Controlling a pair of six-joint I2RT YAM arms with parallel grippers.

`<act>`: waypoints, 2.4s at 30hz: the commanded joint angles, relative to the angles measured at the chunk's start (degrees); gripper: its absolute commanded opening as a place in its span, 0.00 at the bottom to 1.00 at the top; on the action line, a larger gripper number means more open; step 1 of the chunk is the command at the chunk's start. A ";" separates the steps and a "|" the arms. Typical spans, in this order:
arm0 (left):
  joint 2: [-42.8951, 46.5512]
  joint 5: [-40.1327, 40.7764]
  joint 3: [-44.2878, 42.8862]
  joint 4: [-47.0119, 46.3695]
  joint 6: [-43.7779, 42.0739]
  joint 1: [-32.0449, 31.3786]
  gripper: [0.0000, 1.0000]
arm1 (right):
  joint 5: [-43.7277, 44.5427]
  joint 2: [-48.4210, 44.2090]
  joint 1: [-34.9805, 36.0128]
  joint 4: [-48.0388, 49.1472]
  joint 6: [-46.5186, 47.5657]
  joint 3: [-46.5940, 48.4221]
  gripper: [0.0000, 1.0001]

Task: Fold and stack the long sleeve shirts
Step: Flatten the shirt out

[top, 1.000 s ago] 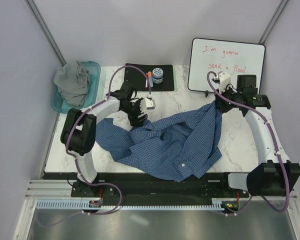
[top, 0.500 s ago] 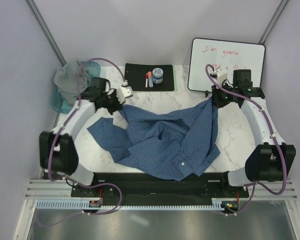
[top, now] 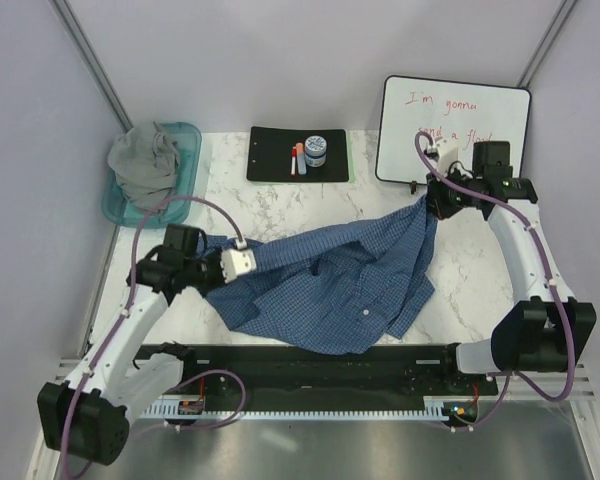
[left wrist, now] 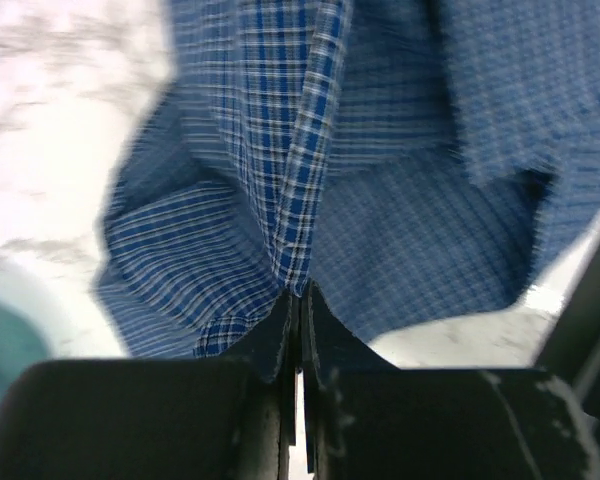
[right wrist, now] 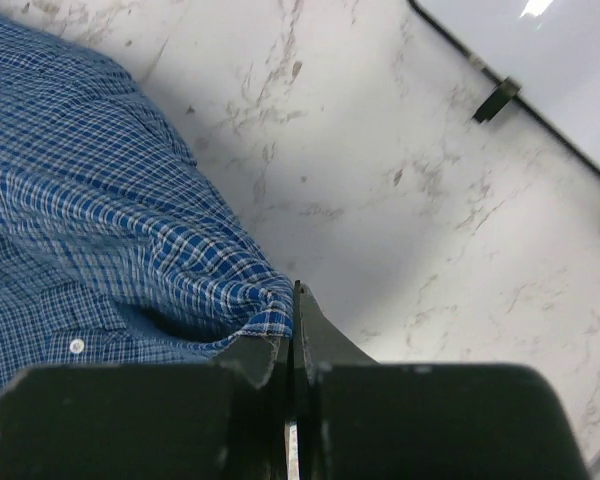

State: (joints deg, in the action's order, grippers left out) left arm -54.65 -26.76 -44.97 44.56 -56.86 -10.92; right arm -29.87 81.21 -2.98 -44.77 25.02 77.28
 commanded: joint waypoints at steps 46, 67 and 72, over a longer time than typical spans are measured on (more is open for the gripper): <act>-9.86 4.09 8.85 -6.06 1.32 -12.28 0.42 | -1.33 0.35 -2.29 -3.30 1.97 0.24 0.00; -9.68 16.39 -32.23 -10.19 21.87 3.01 0.02 | -1.95 2.54 -3.52 -1.99 -9.18 27.00 0.00; -9.86 20.60 -45.28 -10.54 22.50 2.92 0.02 | 1.03 3.61 -3.70 -1.20 -15.34 42.32 0.00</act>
State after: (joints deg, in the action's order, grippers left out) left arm -65.30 -11.75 -82.65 35.00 -38.22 -8.05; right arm -30.52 85.21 -6.04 -49.47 16.43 108.97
